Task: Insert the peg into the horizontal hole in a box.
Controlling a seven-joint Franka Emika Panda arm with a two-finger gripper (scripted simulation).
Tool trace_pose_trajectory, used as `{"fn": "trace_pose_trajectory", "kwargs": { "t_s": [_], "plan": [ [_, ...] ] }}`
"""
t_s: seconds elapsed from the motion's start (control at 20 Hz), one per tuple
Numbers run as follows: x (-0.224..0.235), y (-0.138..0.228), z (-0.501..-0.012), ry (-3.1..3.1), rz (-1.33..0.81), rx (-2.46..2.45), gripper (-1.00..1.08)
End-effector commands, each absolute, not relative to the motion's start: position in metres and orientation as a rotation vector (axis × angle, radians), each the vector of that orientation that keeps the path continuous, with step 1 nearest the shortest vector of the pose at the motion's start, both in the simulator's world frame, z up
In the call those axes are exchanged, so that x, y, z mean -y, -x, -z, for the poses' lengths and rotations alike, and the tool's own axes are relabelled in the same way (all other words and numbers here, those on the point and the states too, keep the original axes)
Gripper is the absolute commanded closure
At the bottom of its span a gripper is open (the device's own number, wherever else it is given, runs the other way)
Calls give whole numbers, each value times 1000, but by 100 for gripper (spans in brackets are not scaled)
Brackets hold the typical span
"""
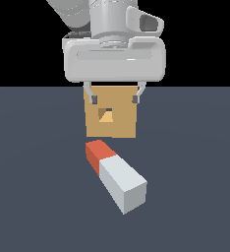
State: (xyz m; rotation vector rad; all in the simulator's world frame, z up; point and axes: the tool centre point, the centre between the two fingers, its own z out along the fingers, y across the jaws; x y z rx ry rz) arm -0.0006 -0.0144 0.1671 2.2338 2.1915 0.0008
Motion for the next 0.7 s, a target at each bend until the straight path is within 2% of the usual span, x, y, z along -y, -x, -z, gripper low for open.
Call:
{"fn": "trace_pose_trajectory", "kwargs": {
  "t_s": [0.0, 0.65],
  "plan": [
    [14, 1, -167, -2234, -1, -2192, -92],
    [29, 3, -152, -2134, -1, -2291, -92]
  ]
}}
